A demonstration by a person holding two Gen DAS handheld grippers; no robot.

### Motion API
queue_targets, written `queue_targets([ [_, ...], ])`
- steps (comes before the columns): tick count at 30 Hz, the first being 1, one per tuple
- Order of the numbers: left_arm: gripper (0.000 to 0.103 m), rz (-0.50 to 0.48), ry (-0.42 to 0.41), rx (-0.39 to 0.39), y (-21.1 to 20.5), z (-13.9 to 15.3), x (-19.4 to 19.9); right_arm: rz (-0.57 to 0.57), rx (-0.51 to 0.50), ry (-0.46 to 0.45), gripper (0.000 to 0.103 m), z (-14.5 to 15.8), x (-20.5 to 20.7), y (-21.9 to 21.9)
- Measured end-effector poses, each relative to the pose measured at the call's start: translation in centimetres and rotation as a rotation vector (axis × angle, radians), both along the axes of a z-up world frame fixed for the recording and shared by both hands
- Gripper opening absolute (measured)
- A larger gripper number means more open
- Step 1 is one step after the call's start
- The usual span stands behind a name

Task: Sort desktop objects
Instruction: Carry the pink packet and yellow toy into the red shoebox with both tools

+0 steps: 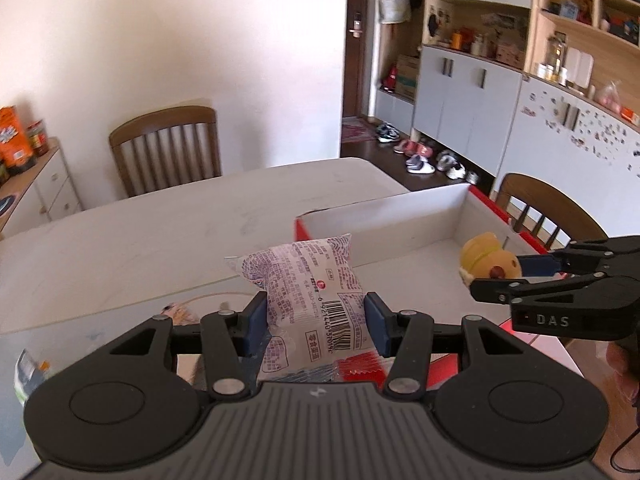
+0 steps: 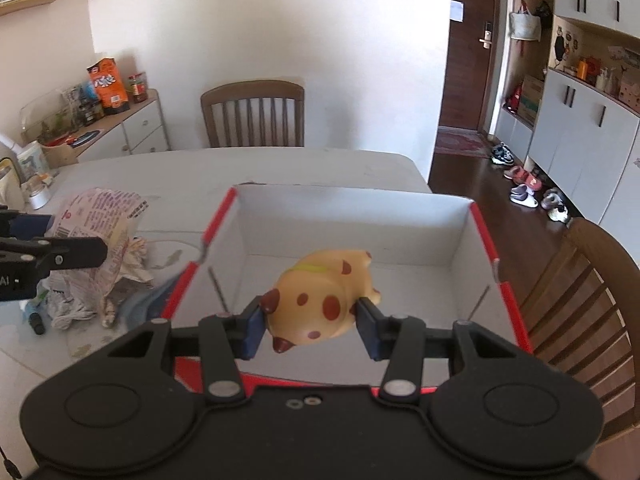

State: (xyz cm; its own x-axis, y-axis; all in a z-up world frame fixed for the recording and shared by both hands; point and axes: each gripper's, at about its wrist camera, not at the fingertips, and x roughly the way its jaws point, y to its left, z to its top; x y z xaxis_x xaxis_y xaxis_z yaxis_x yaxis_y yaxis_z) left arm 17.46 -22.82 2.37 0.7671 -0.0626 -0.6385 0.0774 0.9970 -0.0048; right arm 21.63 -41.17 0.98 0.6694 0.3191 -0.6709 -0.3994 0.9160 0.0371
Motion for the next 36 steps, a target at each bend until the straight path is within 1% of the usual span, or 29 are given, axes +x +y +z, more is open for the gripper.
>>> queue_targets([
  [10,0.05,-0.092,0.026,0.029,-3.8,-0.6,3.1,-0.036,-0.013,0.027,0.047,-1.1,2.6,-2.2],
  [14,0.05,-0.126,0.046,0.039,-5.2,-1.3,4.7,-0.037,-0.028,0.031,0.047,-1.7,3.5,-2.6],
  [18,0.05,-0.159,0.068,0.066,-5.8,-2.4,6.0,-0.03,-0.043,0.041,0.047,-2.4,4.2,-2.7],
  [23,0.05,-0.208,0.121,0.091,-6.7,-4.0,8.0,-0.02,-0.063,0.07,0.047,-3.5,5.2,-2.7],
  [25,0.05,-0.218,0.144,0.108,-7.4,-4.6,8.9,-0.014,-0.069,0.085,0.047,-3.9,5.6,-2.8],
  [36,0.05,-0.267,0.273,0.171,-8.2,-8.0,12.1,0.019,-0.119,0.157,0.047,-6.0,8.0,-3.2],
])
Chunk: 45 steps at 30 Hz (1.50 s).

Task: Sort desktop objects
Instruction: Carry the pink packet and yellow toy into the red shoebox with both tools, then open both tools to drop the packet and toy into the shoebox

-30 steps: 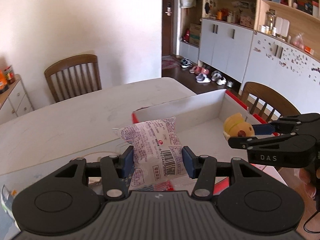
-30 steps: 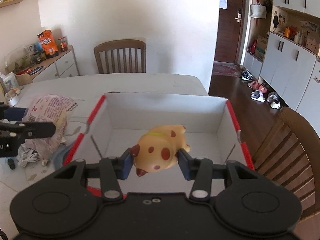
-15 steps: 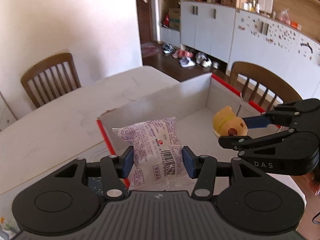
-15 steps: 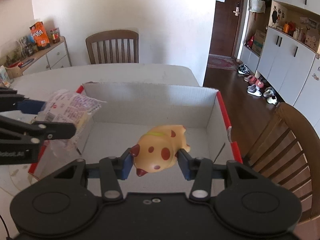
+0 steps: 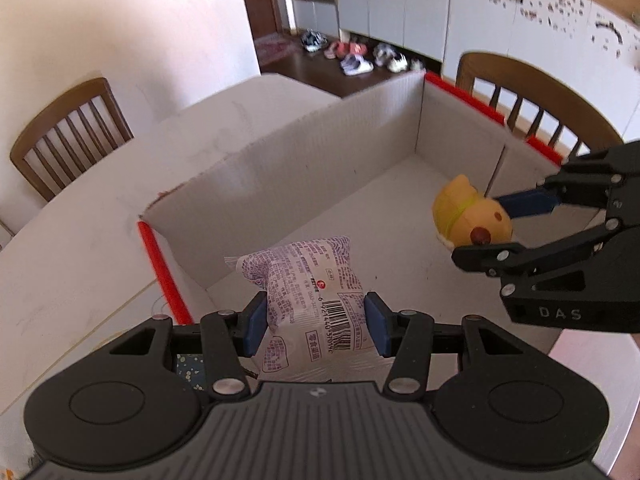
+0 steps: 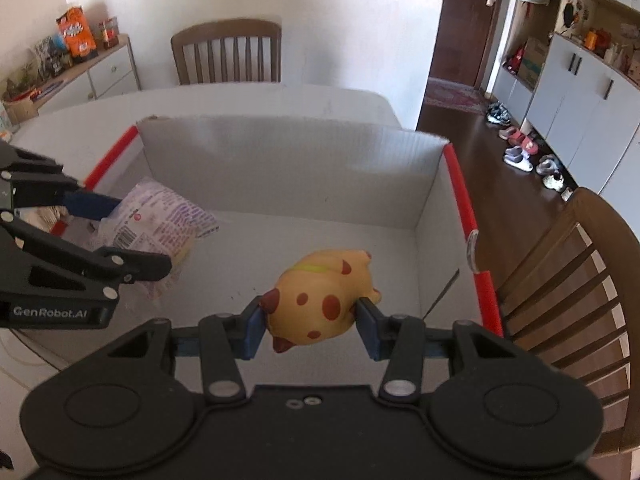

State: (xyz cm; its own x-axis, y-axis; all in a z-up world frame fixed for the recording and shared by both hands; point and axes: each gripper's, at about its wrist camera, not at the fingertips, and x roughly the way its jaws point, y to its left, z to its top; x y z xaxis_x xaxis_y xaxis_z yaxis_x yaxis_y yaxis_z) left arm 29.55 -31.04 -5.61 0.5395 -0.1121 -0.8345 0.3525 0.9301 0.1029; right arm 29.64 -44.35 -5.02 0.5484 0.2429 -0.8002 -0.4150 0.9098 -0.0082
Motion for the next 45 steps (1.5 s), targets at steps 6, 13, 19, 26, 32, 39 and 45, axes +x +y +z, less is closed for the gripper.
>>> queue_targets([
  [6,0.051,-0.03,0.069,0.06,-0.7,-1.9,1.0,0.029,-0.026,0.051,0.047,-1.1,0.6,0.2],
  [13,0.051,-0.075,0.103,0.114,-1.8,-2.9,1.0,0.022,-0.043,0.097,0.048,-2.2,0.9,0.3],
  [19,0.052,-0.09,0.121,0.137,-2.2,-3.2,0.8,0.03,-0.049,0.106,0.05,-2.6,0.8,0.2],
  [26,0.066,-0.072,0.112,0.102,-1.8,-2.5,1.2,0.028,-0.036,0.109,0.056,-2.4,0.6,0.0],
  [32,0.068,-0.034,0.084,0.06,-0.8,-1.7,0.5,0.023,-0.007,0.088,0.07,-1.3,-0.1,-0.5],
  [39,0.068,0.007,0.022,-0.002,0.5,0.6,-0.7,0.028,0.026,0.061,0.07,1.2,-0.6,-0.9],
  [45,0.068,0.062,-0.033,-0.066,2.1,2.6,-1.9,0.049,0.082,0.026,0.079,3.8,-1.8,-1.2],
])
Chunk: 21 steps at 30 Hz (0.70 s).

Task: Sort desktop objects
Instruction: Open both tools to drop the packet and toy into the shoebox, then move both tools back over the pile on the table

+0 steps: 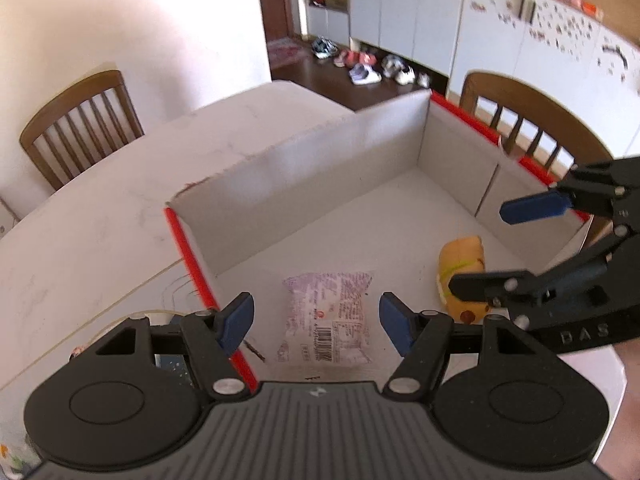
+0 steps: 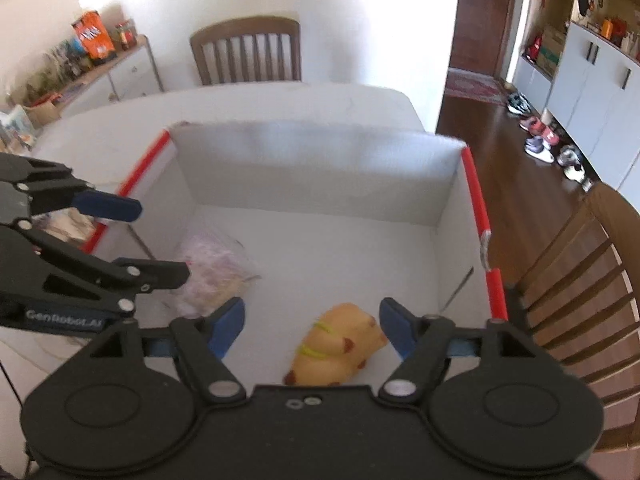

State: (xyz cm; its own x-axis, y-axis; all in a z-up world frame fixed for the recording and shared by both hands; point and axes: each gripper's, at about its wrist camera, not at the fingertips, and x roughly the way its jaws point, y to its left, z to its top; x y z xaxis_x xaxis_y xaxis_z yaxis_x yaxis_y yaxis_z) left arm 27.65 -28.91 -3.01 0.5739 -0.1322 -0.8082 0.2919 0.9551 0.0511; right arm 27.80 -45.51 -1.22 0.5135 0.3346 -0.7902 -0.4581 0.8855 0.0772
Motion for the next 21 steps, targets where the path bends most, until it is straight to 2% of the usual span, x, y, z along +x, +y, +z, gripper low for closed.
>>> queue_targets([
  [11,0.069,0.069,-0.097,-0.141,3.7,3.5,-3.7,0.025,0.081,-0.037,0.083,2.7,-3.0,1.3],
  [14,0.072,0.085,-0.119,-0.184,5.1,4.2,-4.9,0.027,0.102,-0.045,0.084,3.2,-3.7,1.8],
  [16,0.075,0.096,-0.133,-0.2,5.9,4.5,-5.6,0.025,0.108,-0.049,0.084,3.4,-4.1,2.3],
  [21,0.076,0.116,-0.155,-0.21,7.9,4.9,-7.3,0.028,0.126,-0.051,0.085,3.8,-5.0,3.9],
])
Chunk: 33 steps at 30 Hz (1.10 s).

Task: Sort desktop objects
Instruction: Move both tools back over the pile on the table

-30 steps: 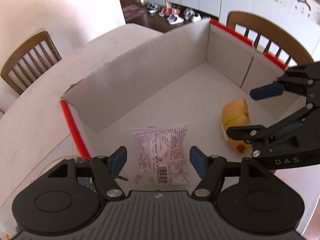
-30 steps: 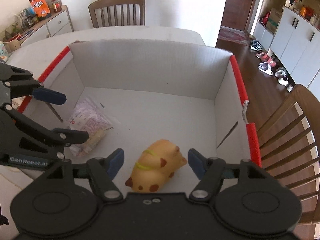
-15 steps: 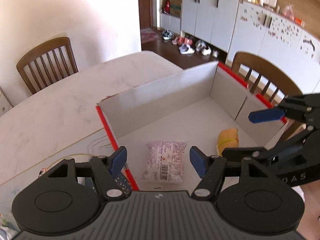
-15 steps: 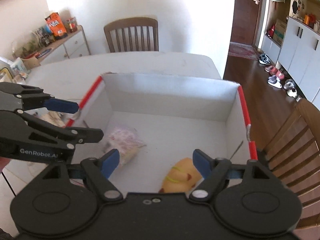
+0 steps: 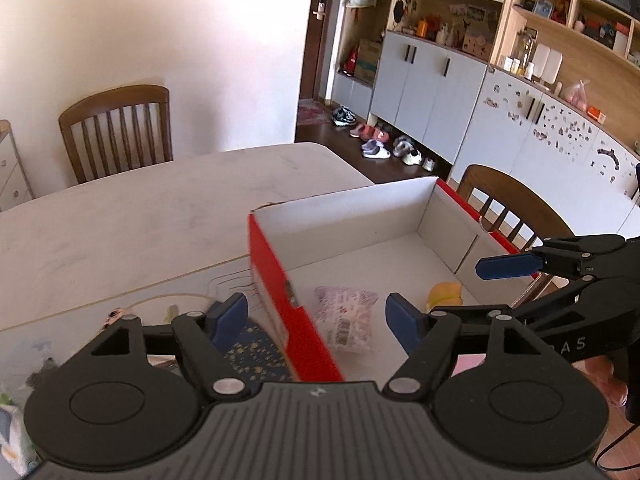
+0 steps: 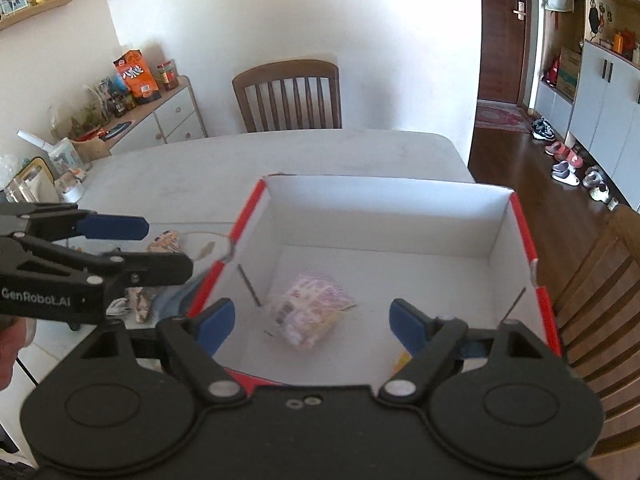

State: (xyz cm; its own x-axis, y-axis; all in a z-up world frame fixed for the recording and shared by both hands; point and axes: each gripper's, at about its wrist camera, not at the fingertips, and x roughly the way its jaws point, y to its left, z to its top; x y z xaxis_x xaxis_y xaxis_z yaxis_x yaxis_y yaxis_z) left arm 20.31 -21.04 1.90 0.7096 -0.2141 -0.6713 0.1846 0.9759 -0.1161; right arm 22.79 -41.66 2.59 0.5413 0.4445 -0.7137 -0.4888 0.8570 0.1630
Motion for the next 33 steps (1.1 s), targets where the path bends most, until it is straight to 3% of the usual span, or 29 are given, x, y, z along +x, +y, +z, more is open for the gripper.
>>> queue_targets([
  [18,0.076,0.068,-0.064,0.033,9.9,-1.0,-6.9,0.039,0.014,-0.008,0.09,0.3,-3.9,8.9],
  [33,0.076,0.112,-0.045,0.082,17.7,-3.7,-10.8,0.058,-0.004,0.008,0.092,-1.5,-6.4,17.6],
])
